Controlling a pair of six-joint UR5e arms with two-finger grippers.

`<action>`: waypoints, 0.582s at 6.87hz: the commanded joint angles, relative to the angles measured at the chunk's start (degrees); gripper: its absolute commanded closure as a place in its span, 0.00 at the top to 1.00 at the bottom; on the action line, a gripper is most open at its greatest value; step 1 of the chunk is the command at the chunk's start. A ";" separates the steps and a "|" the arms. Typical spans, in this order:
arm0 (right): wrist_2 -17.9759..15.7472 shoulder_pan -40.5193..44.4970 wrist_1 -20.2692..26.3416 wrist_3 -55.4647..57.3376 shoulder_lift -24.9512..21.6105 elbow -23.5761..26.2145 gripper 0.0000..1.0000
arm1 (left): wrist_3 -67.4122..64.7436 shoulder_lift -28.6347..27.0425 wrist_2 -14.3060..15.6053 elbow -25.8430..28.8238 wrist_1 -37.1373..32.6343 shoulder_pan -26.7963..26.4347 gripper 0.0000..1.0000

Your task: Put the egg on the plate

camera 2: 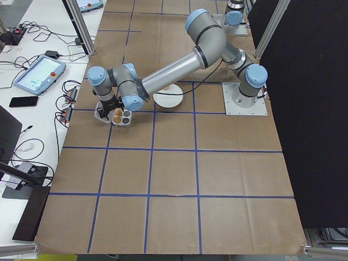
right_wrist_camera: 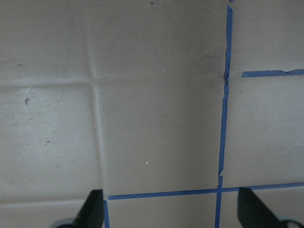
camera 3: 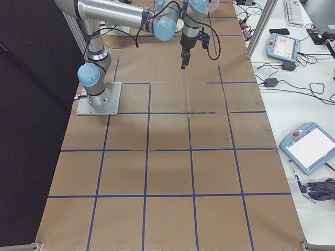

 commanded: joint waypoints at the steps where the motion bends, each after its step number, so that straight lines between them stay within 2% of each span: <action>1: 0.00 0.00 0.00 0.00 0.00 0.00 1.00 | 3.49 -0.98 0.02 0.02 0.09 -0.01 1.00; 4: 0.00 0.00 0.00 0.00 0.00 0.00 1.00 | 4.39 -1.25 0.81 -0.85 0.35 -0.01 1.00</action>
